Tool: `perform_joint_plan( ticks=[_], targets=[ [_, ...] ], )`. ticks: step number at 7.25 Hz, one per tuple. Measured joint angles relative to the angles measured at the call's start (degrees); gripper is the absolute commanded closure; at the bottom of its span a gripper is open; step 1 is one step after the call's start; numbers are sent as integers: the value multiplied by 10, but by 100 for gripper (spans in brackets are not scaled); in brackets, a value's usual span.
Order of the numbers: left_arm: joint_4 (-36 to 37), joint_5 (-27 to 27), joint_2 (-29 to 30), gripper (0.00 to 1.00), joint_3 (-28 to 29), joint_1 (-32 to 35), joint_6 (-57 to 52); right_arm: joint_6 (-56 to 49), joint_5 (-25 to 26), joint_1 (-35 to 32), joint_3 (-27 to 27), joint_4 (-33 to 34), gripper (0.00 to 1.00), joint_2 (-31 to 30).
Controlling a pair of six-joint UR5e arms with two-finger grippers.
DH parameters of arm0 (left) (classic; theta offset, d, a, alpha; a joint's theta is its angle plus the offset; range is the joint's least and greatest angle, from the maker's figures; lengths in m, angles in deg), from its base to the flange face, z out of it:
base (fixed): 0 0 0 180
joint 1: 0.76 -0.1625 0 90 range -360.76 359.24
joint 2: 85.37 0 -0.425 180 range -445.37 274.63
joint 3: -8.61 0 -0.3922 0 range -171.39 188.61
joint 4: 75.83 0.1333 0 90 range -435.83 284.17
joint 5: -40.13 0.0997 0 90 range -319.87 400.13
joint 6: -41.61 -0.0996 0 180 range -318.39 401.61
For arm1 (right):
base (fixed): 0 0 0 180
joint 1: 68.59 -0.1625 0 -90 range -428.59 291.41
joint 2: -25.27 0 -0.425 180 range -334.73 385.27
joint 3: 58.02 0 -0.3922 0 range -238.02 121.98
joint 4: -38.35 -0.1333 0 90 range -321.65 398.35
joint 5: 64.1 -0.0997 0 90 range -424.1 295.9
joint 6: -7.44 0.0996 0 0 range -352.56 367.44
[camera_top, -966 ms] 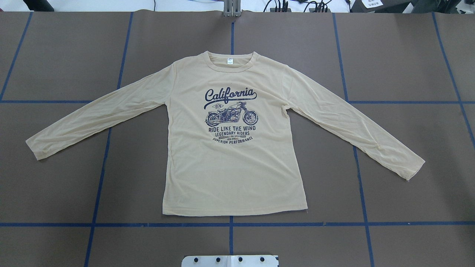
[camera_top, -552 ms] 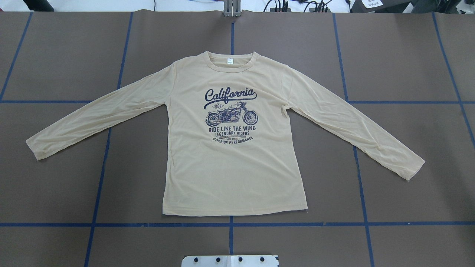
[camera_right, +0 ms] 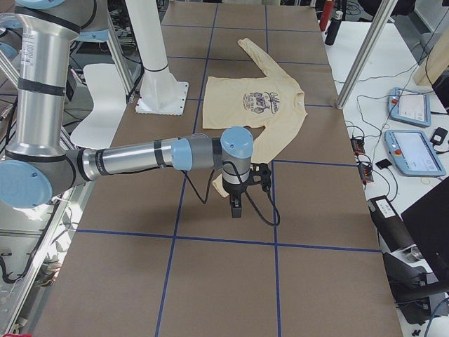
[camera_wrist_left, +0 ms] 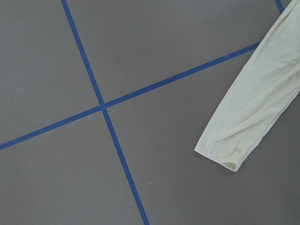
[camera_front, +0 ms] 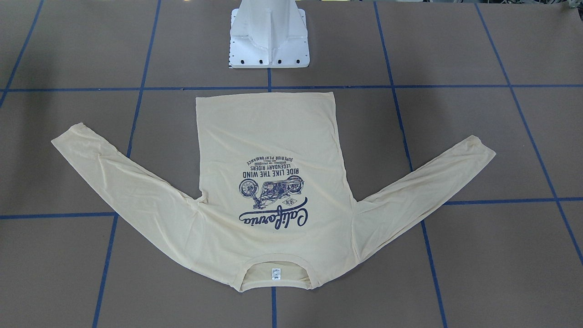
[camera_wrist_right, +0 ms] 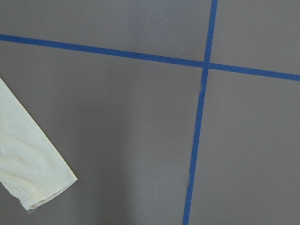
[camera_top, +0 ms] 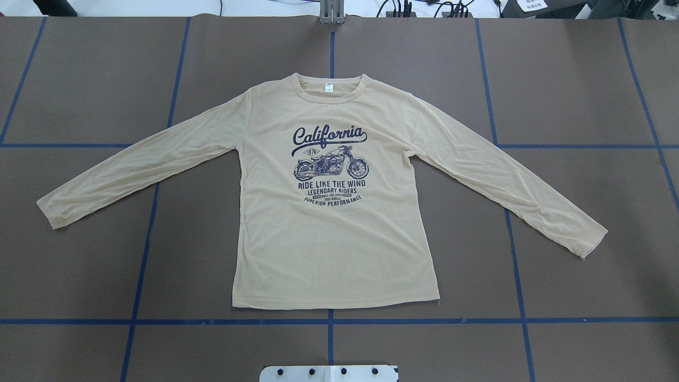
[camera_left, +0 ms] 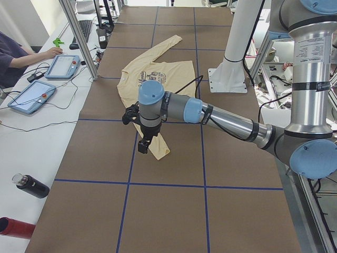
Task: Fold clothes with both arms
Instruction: 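Move the right gripper toward the cuff of the sleeve nearest it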
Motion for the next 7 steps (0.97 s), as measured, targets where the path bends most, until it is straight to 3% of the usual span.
perform_joint_plan(
  ticks=[4,7],
  targets=[
    [-54,-2,24,0,20,-2,1,271,34,150,4,-232,0,-45],
    [-56,-3,24,0,23,-2,1,441,113,270,34,-404,1,-70]
  ],
)
